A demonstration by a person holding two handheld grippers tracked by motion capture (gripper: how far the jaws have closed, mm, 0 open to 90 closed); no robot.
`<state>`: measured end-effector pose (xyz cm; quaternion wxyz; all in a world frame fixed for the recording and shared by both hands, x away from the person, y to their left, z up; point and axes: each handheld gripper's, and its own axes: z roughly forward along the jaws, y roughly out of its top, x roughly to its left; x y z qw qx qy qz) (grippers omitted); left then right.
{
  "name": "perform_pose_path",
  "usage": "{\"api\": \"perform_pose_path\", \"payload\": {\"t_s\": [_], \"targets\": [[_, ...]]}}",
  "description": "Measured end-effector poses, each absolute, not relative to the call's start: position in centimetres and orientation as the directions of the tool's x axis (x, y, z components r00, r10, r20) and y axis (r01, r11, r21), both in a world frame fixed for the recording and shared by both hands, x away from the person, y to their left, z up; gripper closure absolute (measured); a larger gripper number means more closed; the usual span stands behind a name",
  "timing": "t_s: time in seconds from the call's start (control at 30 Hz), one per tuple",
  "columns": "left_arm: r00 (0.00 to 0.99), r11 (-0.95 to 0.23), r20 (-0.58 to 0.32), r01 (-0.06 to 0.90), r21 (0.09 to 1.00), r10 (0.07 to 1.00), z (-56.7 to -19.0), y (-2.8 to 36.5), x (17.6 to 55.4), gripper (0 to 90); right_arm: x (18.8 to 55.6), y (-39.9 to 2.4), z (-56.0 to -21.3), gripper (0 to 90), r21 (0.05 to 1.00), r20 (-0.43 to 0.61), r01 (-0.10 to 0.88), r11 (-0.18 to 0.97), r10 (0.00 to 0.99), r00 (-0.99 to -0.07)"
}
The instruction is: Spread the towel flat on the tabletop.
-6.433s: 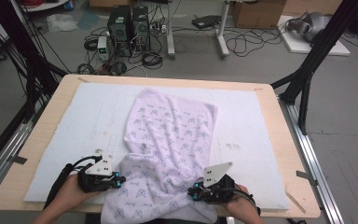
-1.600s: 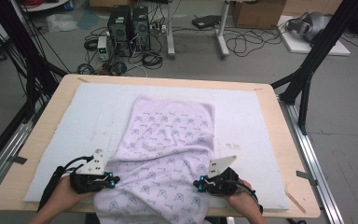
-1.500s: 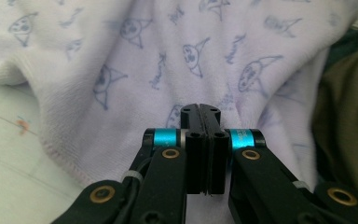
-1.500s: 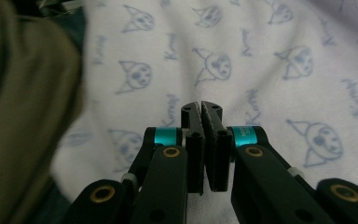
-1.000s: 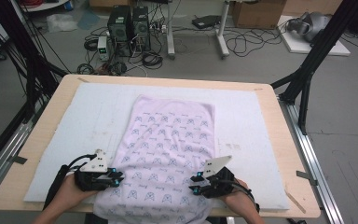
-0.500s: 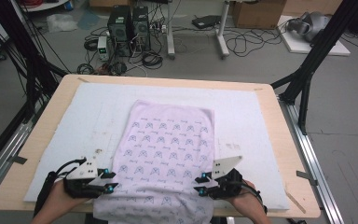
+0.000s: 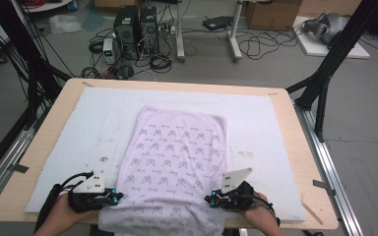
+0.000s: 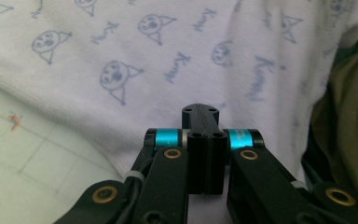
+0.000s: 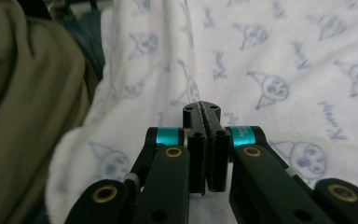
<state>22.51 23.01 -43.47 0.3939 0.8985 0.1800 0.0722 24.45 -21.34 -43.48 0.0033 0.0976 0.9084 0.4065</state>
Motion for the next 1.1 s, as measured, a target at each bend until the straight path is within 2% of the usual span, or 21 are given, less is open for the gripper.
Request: {"api": "perform_pose_path", "payload": {"t_s": [0.07, 0.1, 0.17, 0.2, 0.27, 0.3, 0.37, 0.4, 0.6, 0.63, 0.67, 0.73, 0.83, 1.03, 1.1], "targets": [[0.919, -0.616, -0.024, 0.282, 0.736, 0.393, -43.4, 23.0, 22.7, 74.1, 24.1, -21.8, -43.1, 76.5, 0.749, 0.076, 0.187, 0.636, 0.198, -0.977], [0.918, -0.613, -0.032, 0.289, 0.735, 0.394, -43.5, 22.8, 22.8, 69.5, 24.0, -21.9, -43.1, 69.5, 0.746, 0.075, 0.194, 0.637, 0.209, -0.975], [0.922, -0.629, -0.031, 0.287, 0.723, 0.386, -43.8, 22.2, 23.2, 63.6, 23.9, -21.8, -43.3, 64.5, 0.734, 0.073, 0.201, 0.649, 0.219, -0.973], [0.924, -0.633, -0.01, 0.269, 0.726, 0.382, -44.0, 21.8, 23.1, 65.6, 23.8, -21.7, -43.5, 61.9, 0.73, 0.068, 0.199, 0.653, 0.22, -0.973], [0.923, -0.634, -0.007, 0.27, 0.725, 0.384, -43.9, 21.7, 23.2, 78.0, 23.6, -21.2, -44.1, 63.4, 0.711, 0.064, 0.192, 0.677, 0.209, -0.976], [0.925, -0.638, -0.008, 0.269, 0.722, 0.381, -43.8, 21.7, 23.3, 84.1, 23.6, -21.0, -44.3, 68.4, 0.712, 0.043, 0.173, 0.68, 0.204, -0.978], [0.925, -0.638, -0.007, 0.267, 0.722, 0.38, -43.8, 21.8, 23.2, 86.1, 23.8, -21.0, -44.3, 82.8, 0.717, 0.05, 0.176, 0.675, 0.203, -0.978], [0.926, -0.634, -0.017, 0.271, 0.724, 0.377, -43.9, 21.9, 23.1, 86.6, 23.9, -21.0, -44.3, 86.4, 0.716, 0.059, 0.173, 0.676, 0.189, -0.98], [0.943, -0.631, -0.054, 0.262, 0.73, 0.329, -43.4, 22.7, 20.6, 86.8, 22.5, -21.4, -43.8, 87.1, 0.736, 0.112, 0.15, 0.661, 0.099, -0.989], [0.943, -0.625, -0.049, 0.257, 0.737, 0.33, -43.2, 22.6, 20.5, 86.1, 22.3, -21.5, -43.5, 84.2, 0.744, 0.125, 0.151, 0.65, 0.087, -0.988], [0.94, -0.611, -0.048, 0.258, 0.748, 0.339, -43.0, 22.6, 20.7, 83.3, 22.3, -21.7, -43.2, 75.4, 0.756, 0.127, 0.158, 0.635, 0.095, -0.987], [0.93, -0.591, -0.026, 0.255, 0.765, 0.367, -42.2, 22.5, 21.8, 71.5, 23.1, -22.1, -42.5, 70.1, 0.778, 0.137, 0.182, 0.602, 0.122, -0.983], [0.9, -0.536, 0.0, 0.259, 0.803, 0.435, -41.1, 22.5, 24.8, 66.5, 25.4, -22.4, -41.8, 62.6, 0.778, 0.095, 0.203, 0.595, 0.207, -0.974], [0.792, -0.438, -0.015, 0.353, 0.827, 0.61, -40.6, 22.4, 33.4, 71.3, 30.1, -22.8, -41.5, 60.6, 0.77, 0.047, 0.247, 0.588, 0.333, -0.942], [0.76, -0.395, -0.069, 0.41, 0.822, 0.646, -41.1, 22.4, 36.2, 71.6, 31.5, -22.8, -41.6, 60.6, 0.767, 0.027, 0.254, 0.589, 0.365, -0.931]]}}
